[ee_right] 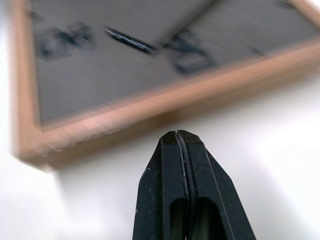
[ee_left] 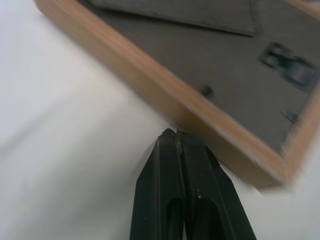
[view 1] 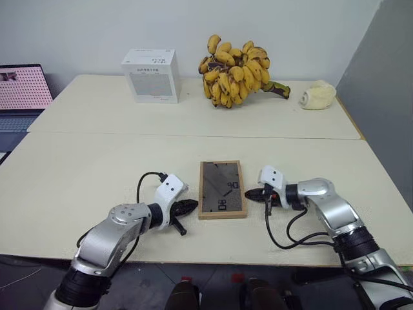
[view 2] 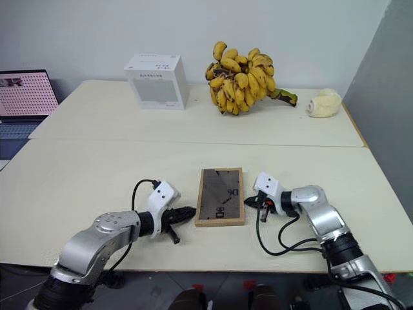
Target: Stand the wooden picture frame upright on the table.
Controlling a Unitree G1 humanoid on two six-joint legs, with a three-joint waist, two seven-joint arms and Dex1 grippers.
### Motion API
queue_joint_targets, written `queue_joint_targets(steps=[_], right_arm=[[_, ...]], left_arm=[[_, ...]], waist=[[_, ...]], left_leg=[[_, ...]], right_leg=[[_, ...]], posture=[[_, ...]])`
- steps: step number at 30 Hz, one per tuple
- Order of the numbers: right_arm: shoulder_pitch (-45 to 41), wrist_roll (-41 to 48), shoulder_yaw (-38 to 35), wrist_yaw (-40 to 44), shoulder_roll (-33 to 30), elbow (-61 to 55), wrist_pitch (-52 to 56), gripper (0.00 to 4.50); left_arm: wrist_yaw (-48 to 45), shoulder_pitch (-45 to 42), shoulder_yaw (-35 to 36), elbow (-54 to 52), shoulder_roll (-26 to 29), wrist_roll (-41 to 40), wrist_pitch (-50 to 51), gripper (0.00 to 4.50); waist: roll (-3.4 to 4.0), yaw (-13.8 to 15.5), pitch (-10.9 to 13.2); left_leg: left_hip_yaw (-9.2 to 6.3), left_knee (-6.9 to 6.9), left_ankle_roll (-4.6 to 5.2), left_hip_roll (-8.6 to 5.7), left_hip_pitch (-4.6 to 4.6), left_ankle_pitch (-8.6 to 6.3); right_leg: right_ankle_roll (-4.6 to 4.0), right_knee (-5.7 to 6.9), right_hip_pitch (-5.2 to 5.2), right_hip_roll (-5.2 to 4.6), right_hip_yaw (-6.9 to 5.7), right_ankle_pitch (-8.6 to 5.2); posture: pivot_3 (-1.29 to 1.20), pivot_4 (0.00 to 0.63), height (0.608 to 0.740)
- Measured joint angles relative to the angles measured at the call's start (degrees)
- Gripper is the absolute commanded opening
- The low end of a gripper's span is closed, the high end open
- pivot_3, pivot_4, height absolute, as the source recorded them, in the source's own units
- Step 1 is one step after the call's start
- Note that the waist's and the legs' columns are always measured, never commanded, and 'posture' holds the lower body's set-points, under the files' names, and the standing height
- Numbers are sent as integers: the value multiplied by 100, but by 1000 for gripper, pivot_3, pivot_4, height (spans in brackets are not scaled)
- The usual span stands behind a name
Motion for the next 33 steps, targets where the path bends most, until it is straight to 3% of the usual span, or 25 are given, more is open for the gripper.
queue_joint_targets(steps=[3, 6, 12, 17, 24, 33], right_arm=[[-83, -124, -115, -96, -369, 297, -211, 0], [-83, -156, -186, -172, -433, 399, -325, 0], [-103, -155, -221, -350, -157, 407, -262, 0], [-109, -167, -214, -443, -45, 413, -298, 0], [-23, -167, -118, -535, 297, 142, -116, 0], [35, -279, 214, -810, 913, -233, 387, 0]], left_arm=[[-377, 96, 120, 103, 555, -12, -176, 63], [-749, 114, 676, 484, 710, -508, 132, 567], [-1096, -959, 2120, 1792, 421, -2416, 2453, 1854], [-1294, -1397, 2145, 2597, 521, -2978, 3709, 2920], [-1261, -1620, 1572, 3285, 127, -2633, 3294, 4347], [-1384, -1842, 1208, 3701, -580, -2388, 2693, 4440]], waist=[[-3, -6, -2], [-3, -19, -1], [-18, -23, -1], [-18, -52, -1], [-17, -71, -1], [20, 9, -46]], left_leg=[[22, -1, 6, 9, 11, 3], [29, -1, 8, 22, 8, 5], [21, 4, 10, 27, -6, 6], [17, 1, 10, 27, -5, 6], [7, -2, 7, 30, 4, 8], [18, 3, 3, 17, 19, 11]], right_leg=[[0, 0, 6, 8, 2, 0], [3, 3, -3, 20, 3, -2], [8, 4, -10, 35, -6, -3], [-9, 2, -13, 31, 5, 6], [-11, 10, -12, 32, 4, 7], [4, 10, 8, 22, 5, 8]], posture=[[0, 150, 740], [0, 150, 740], [0, 150, 740], [0, 150, 740], [0, 150, 740], [0, 150, 740]])
